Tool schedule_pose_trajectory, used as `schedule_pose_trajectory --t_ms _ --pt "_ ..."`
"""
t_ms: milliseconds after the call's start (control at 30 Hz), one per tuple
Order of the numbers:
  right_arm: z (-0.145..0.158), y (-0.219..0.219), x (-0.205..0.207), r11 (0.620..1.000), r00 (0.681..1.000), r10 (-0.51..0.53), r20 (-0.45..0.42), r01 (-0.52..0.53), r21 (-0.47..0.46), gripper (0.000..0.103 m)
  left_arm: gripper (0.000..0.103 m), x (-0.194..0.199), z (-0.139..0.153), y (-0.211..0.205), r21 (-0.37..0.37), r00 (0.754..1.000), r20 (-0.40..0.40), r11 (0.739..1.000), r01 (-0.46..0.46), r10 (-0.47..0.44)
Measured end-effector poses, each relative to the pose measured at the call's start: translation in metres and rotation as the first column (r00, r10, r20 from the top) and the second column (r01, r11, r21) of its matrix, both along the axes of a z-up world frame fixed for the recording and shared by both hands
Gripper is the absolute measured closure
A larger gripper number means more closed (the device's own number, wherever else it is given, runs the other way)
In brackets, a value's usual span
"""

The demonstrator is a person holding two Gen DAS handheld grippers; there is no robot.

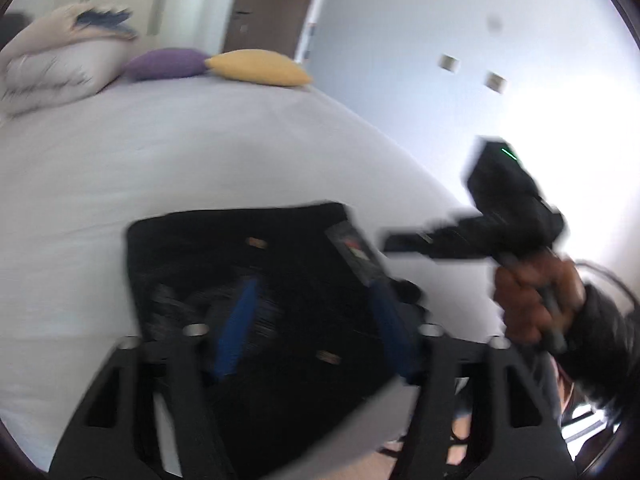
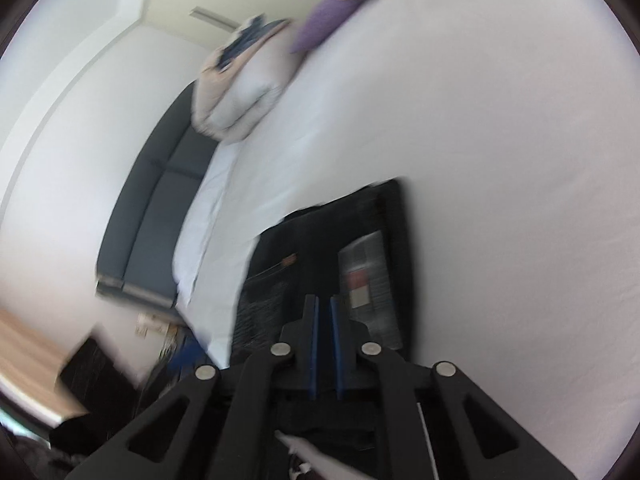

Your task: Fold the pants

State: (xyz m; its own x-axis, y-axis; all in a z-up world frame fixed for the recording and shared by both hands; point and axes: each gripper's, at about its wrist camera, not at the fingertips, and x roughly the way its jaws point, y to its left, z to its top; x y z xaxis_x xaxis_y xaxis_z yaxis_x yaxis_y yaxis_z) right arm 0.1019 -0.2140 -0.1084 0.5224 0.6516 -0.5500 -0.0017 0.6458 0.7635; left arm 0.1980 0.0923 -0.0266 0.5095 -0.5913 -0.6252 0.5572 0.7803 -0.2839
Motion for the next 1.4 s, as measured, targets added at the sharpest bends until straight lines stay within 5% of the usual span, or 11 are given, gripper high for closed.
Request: schedule_pose_trajectory --t_ms 133,300,433,700,967,1067,1200,1300,1333,1400 --pt "-0.025 0.016 0.007 0.999 0.996 0.007 -0.094 -0.012 -0.047 0.096 0.082 0.071 -0.026 0.033 0.026 0.993 -0.091 0.997 -0.078 0.080" --pt "-0.051 0.002 -0.002 0.999 0.990 -0.044 -0.132 0.042 -0.023 0.103 0.086 0.098 -0.061 0.043 0.058 0.983 -0.154 0.994 -0.088 0.096" --pt "-0.055 0.003 -0.003 0.998 0.992 -0.050 -0.119 0.046 -0.037 0.103 0.086 0.083 -0.071 0.047 0.054 0.987 -0.137 0.995 -0.079 0.086" --pt "-0.060 0.002 -0.006 0.998 0.996 -0.061 -0.069 0.059 -0.034 0.103 0.086 -0.008 -0.081 0.025 0.164 1.000 -0.002 0.986 -0.003 0.003" --pt "-0.022 0.023 -0.023 0.996 0.999 -0.026 -0.036 0.022 -0.092 0.101 0.086 -0.038 -0.096 0.030 0.123 0.999 0.023 0.992 -0.036 0.034" --pt "-0.034 0.030 -0.031 0.992 0.998 -0.006 -0.065 -0.002 -0.128 0.103 0.086 -0.034 -0.101 0.027 0.104 0.999 0.016 0.994 -0.039 0.038" --pt "-0.056 0.017 -0.042 0.999 0.999 -0.046 -0.016 0.046 0.004 0.103 0.086 -0.037 -0.101 0.030 0.088 0.999 0.021 0.995 -0.040 0.038" --pt "-0.050 0.015 -0.052 0.999 0.999 -0.044 0.025 0.044 0.003 0.103 0.086 -0.045 -0.093 0.039 0.069 0.998 0.031 0.996 -0.061 0.059" --pt "-0.044 0.012 -0.057 0.999 0.999 -0.040 0.036 0.040 0.010 0.101 0.085 -0.051 -0.087 0.043 0.059 0.997 0.031 0.996 -0.072 0.071" --pt "-0.029 0.004 -0.068 0.999 0.997 -0.043 0.068 0.041 0.019 0.076 0.085 -0.058 -0.073 0.056 0.016 0.997 0.009 0.997 -0.077 0.077"
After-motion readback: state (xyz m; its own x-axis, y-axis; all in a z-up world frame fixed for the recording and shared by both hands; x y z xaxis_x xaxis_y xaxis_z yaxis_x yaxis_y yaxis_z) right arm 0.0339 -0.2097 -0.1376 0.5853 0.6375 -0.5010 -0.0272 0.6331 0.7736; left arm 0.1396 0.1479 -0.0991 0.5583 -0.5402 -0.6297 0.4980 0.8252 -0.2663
